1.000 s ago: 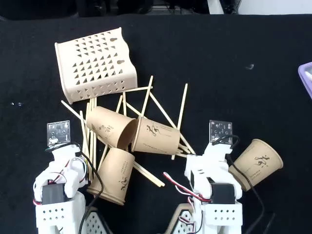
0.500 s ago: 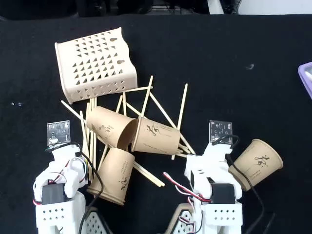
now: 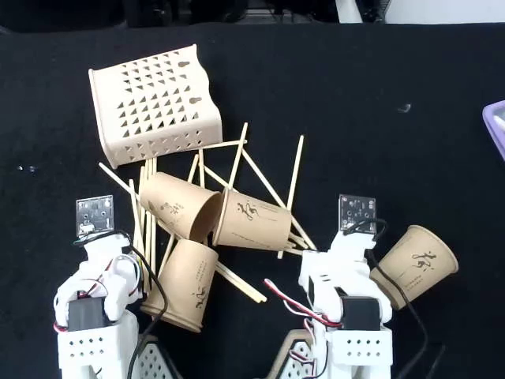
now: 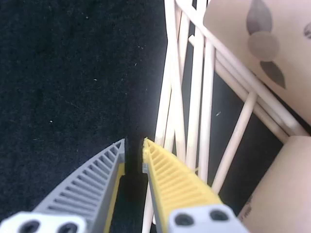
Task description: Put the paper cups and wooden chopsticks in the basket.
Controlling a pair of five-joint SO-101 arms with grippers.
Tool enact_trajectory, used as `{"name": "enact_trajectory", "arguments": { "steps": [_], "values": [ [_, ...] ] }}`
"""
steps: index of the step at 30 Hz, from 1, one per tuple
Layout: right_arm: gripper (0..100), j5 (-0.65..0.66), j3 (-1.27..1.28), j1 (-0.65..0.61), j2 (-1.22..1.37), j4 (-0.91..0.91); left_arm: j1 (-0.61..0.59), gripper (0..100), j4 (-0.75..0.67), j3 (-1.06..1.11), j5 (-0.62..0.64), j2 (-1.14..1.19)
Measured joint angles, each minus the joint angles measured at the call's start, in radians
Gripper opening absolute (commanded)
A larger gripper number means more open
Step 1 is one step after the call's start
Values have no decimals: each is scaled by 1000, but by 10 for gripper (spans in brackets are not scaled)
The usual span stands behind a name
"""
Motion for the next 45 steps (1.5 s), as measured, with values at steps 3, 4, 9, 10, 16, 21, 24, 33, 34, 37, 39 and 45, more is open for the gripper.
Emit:
{"name": "enact_trajectory", "arguments": {
  "steps": [3,4,9,10,16,21,24,33,34,37,39,45],
  "values": [
    [13,0,0,0,0,0,0,73,0,0,0,0],
    [13,0,0,0,0,0,0,73,0,0,0,0],
    [13,0,0,0,0,0,0,73,0,0,0,0],
    [13,0,0,0,0,0,0,73,0,0,0,0],
    [13,0,0,0,0,0,0,73,0,0,0,0],
    [13,0,0,0,0,0,0,73,0,0,0,0],
    [14,0,0,0,0,0,0,73,0,0,0,0],
    [13,0,0,0,0,0,-103,75,-12,0,-2,0],
    [13,0,0,0,0,0,-137,75,-41,0,-2,0],
    [15,0,0,0,0,0,-247,76,-203,0,-3,0],
    [15,0,0,0,0,0,-331,73,-348,0,-5,0],
    [15,0,0,0,0,-68,-560,77,-663,0,-5,0]
  ]
}}
